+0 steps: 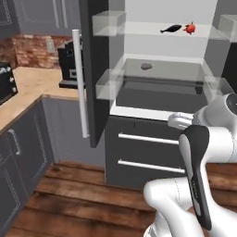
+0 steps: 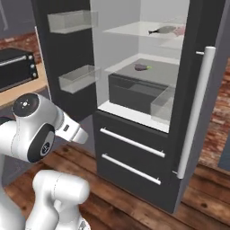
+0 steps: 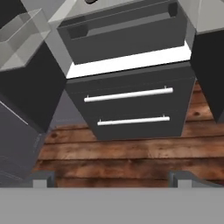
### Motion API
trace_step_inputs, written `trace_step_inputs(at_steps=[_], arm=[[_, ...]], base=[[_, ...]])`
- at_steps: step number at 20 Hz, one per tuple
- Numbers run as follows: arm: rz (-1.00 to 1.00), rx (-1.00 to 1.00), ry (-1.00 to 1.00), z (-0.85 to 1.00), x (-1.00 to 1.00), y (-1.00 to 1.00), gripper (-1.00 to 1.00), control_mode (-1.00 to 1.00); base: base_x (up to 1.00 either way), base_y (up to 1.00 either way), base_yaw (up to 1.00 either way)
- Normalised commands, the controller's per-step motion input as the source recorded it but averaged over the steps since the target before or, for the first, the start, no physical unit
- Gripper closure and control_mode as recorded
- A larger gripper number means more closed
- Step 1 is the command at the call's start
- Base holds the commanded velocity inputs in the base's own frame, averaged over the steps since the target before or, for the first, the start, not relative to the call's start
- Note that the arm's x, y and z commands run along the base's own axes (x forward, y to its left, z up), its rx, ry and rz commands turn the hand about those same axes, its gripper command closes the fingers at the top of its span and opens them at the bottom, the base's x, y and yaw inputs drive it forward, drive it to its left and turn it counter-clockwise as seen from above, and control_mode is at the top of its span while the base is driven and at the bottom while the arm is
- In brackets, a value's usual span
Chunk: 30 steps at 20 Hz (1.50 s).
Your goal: Gather the carrot and eggplant from the fridge and place them on a tray on the dining counter. Then gather the fishs from the fridge and place them on the other tray.
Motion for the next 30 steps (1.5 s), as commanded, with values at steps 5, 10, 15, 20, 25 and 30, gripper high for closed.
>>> trace_step_inputs(at_steps=[5, 10, 15, 20, 25, 30], arm=[[0.00, 0.00, 0.00, 0.00, 0.00, 0.00, -1.00, 1.00], [0.00, 0.00, 0.00, 0.00, 0.00, 0.00, -1.00, 1.00], [0.00, 0.00, 0.00, 0.00, 0.00, 0.00, -1.00, 1.00], [0.00, 0.00, 0.00, 0.00, 0.00, 0.00, -1.00, 1.00], [0.00, 0.00, 0.00, 0.00, 0.00, 0.00, -1.00, 1.00], [0.00, 0.00, 0.00, 0.00, 0.00, 0.00, -1.00, 1.00]], base=[[0.54, 0.10, -0.34], [0.59, 0.07, -0.33], [0.61, 0.21, -0.28], [0.52, 0.29, -0.21], [0.44, 0.31, -0.12], [0.51, 0.38, -0.05]])
